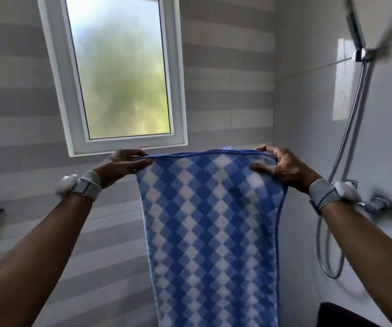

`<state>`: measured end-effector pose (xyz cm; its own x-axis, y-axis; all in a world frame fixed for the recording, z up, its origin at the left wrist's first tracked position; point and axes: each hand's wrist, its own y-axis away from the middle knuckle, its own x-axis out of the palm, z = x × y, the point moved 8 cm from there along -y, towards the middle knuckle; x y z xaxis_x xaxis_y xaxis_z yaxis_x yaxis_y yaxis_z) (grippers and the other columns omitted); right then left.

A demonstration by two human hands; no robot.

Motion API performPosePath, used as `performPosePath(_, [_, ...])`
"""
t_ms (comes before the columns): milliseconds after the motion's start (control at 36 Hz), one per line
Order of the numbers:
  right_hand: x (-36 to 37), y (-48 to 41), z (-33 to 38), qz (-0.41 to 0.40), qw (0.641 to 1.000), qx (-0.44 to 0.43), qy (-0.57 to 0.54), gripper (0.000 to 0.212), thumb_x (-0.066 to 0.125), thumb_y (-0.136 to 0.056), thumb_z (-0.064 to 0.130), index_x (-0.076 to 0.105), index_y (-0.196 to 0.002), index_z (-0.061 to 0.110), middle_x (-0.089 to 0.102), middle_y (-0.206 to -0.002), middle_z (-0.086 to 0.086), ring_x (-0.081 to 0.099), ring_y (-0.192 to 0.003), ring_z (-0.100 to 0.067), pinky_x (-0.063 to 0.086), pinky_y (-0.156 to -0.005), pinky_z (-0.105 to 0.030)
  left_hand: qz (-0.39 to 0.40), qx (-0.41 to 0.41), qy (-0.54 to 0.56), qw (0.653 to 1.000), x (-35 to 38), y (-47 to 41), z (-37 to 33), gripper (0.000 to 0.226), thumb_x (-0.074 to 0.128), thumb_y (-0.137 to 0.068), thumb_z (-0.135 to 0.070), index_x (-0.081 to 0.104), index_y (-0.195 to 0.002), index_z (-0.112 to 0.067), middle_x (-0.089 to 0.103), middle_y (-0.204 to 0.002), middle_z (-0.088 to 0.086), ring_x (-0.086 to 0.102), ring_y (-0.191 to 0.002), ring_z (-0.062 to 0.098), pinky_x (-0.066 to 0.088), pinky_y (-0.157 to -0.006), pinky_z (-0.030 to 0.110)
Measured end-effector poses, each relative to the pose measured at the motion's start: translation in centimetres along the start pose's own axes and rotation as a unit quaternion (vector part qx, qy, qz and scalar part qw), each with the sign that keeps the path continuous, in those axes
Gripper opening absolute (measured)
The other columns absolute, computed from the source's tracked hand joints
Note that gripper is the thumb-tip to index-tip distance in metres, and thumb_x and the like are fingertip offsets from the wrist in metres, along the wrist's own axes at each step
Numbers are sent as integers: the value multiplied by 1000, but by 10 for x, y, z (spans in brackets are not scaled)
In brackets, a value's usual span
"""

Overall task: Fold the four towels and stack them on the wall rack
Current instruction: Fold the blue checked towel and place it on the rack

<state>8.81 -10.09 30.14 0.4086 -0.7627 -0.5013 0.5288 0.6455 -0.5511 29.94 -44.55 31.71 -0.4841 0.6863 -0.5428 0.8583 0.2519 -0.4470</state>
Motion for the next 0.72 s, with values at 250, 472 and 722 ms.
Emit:
performPosePath(250, [-5, -2, -11, -6, 998, -12, 64, 12, 81, -82, 22, 71, -87, 17, 73, -82, -1, 64, -74, -10, 51, -75, -32, 32, 6, -88, 996, 16, -3, -11, 22, 68, -88, -28, 72, -102, -11, 72, -100, 14, 65, -90, 19, 57, -81, 40])
performPosePath(472, [8, -10, -28, 64, 972, 25, 226, 13, 66, -84, 22, 57, -88, 30, 70, -86, 5, 65, -81, -18, 51, -81, -37, 111, 0, -199, 974, 34, -10, -8, 16, 66, -91, -32, 74, -100, -22, 73, -93, -2, 63, -80, 7, 56, -71, 29])
performPosePath(722, [62, -11, -43, 72, 840, 26, 538, 32, 43, -89, 25, 66, -111, 22, 69, -115, -8, 64, -107, -30, 46, -93, -36, 219, -57, -464, 856, 79, -20, 4, 18, 63, -90, -27, 74, -104, -22, 70, -91, -4, 61, -80, 14, 45, -69, 21])
